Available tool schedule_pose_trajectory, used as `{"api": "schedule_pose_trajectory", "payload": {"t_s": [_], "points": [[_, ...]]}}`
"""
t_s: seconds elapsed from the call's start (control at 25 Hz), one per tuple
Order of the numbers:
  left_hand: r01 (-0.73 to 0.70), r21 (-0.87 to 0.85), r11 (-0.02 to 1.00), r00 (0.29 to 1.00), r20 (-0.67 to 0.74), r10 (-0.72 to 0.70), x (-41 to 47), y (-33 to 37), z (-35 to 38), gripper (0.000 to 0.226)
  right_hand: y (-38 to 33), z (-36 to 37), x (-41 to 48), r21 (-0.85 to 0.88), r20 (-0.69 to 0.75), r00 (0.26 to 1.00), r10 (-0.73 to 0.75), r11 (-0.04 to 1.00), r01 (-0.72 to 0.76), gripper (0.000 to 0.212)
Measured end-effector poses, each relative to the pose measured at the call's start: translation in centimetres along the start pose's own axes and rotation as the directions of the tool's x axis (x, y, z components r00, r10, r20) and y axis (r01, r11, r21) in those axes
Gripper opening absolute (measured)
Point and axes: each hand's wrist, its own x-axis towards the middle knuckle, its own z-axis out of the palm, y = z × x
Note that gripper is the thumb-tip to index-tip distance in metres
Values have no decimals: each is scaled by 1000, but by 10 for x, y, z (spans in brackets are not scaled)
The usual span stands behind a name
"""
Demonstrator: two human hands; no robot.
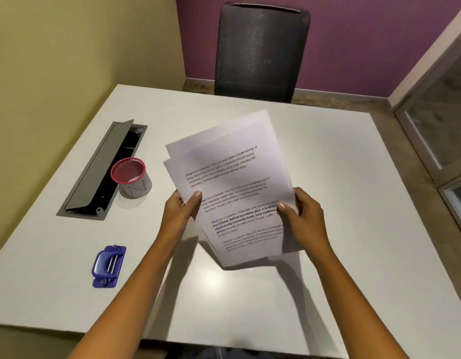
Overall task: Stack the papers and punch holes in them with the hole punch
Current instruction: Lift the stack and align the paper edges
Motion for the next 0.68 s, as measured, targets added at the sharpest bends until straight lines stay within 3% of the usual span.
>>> {"api": "schedule_pose_trajectory", "payload": {"t_s": [0.2, 0.32, 0.44, 0.68], "points": [[-241, 78, 967, 953, -171, 251, -19, 34, 25, 9, 2, 7, -8, 167, -143, 990, 3, 986, 21, 11], [-322, 112, 940, 909, -242, 340, -29, 35, 30, 8, 3, 12, -13, 265, -175, 984, 15, 964, 33, 15], [-336, 156, 929, 897, -247, 366, -33, 23, 30, 10, 8, 21, -20, 339, -197, 979, 52, 941, 18, 27], [-304, 126, 944, 911, -252, 327, -44, 10, 31, 15, 10, 30, -30, 334, -239, 969, 58, 942, 26, 13]]}}
